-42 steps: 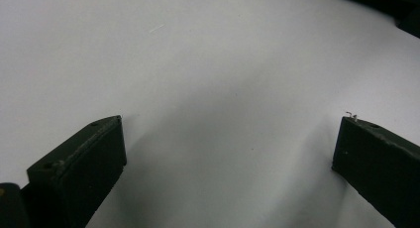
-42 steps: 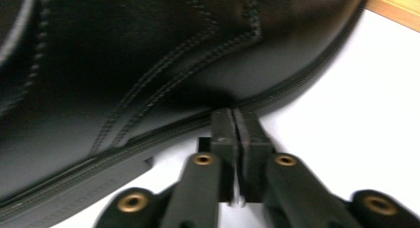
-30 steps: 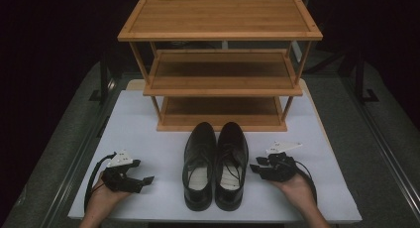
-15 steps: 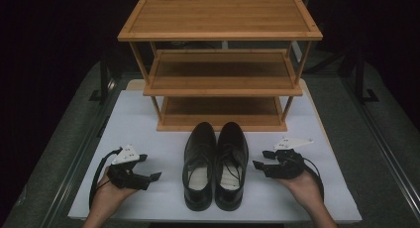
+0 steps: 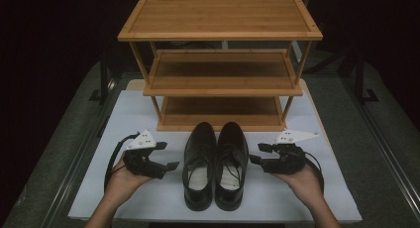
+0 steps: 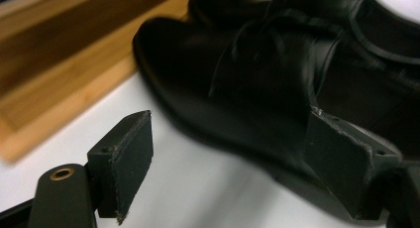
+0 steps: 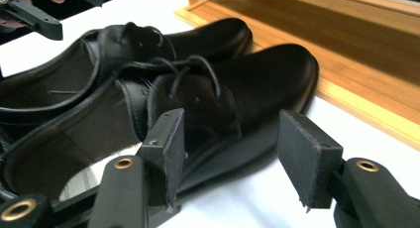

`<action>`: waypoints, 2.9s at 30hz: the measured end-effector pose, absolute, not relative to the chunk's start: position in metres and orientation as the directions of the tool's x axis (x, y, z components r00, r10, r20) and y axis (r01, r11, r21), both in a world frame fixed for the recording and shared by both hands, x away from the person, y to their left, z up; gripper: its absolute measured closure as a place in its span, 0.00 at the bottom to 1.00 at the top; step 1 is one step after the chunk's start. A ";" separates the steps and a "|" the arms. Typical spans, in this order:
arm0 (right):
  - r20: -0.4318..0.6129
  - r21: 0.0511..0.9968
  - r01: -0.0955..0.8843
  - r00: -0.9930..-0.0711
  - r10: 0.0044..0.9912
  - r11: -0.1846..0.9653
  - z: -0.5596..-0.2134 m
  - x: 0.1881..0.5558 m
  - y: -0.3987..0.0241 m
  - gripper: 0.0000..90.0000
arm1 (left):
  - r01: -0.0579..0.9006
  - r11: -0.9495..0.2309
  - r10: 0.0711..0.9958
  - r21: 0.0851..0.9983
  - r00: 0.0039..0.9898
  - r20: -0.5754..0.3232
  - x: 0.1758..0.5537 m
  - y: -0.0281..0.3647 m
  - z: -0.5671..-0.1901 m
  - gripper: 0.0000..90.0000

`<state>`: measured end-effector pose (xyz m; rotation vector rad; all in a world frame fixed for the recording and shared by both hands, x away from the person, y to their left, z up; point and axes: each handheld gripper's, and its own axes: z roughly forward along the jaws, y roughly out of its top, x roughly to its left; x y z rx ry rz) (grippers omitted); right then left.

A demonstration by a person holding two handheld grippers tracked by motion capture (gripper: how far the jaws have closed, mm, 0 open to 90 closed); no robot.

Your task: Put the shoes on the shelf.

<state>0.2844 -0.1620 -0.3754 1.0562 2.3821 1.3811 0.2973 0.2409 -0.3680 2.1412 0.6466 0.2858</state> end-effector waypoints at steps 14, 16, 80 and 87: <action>0.184 0.825 0.460 -0.768 0.613 0.329 -0.368 0.297 -0.134 0.48 | 0.300 -0.517 0.480 0.802 0.877 -0.019 0.321 0.206 -0.358 0.21; 0.185 0.824 0.459 -0.772 0.608 0.333 -0.368 0.298 -0.130 0.48 | 0.299 -0.519 0.473 0.801 0.881 -0.023 0.323 0.203 -0.360 0.21; 0.162 0.831 0.471 -0.713 0.682 0.296 -0.371 0.298 -0.129 0.96 | 0.340 -0.488 0.574 0.804 0.819 0.003 0.310 0.201 -0.352 0.97; 0.158 0.845 0.463 -0.695 0.701 0.268 -0.360 0.310 -0.136 0.96 | 0.339 -0.465 0.596 0.818 0.803 0.005 0.323 0.202 -0.340 0.97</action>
